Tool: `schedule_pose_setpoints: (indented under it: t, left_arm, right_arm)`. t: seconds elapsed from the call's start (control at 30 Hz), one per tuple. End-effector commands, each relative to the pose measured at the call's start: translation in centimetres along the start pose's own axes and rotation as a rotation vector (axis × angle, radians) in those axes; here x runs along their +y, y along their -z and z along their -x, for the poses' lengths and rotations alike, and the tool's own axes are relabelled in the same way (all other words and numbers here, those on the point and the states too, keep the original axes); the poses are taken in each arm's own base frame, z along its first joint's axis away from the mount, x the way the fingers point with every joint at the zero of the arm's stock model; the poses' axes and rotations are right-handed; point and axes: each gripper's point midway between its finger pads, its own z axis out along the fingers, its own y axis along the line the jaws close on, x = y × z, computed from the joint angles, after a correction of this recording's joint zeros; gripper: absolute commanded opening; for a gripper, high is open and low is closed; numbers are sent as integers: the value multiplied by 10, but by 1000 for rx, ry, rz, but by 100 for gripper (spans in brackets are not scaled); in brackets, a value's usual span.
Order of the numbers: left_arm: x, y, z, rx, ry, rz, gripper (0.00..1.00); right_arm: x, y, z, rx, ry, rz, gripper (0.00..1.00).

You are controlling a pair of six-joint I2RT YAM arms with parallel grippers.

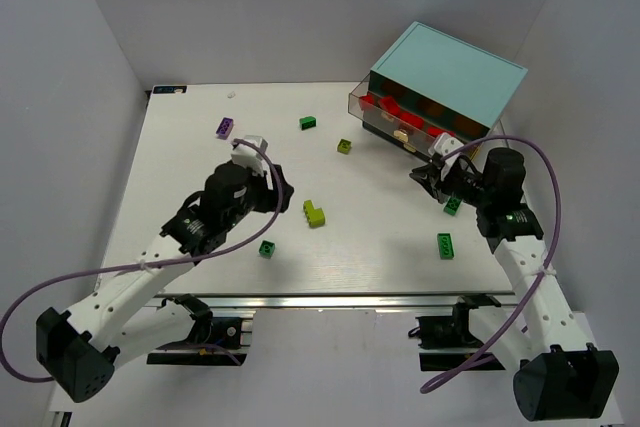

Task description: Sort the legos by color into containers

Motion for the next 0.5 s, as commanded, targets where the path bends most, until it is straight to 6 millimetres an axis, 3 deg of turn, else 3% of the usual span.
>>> schedule_pose_setpoints:
  t: [0.0, 0.2, 0.27, 0.47]
  left_arm:
    - [4, 3, -17, 67, -76, -9, 80]
    - [3, 14, -24, 81, -109, -46, 84]
    - [-7, 17, -22, 69, -105, -106, 85]
    - [-9, 19, -18, 60, -102, -116, 86]
  right_arm:
    - [-23, 7, -2, 90, 87, -99, 19]
    - [-48, 11, -20, 201, 152, -228, 24]
    - [-54, 9, -24, 231, 159, -251, 24]
    - [-66, -12, -27, 285, 162, -263, 24]
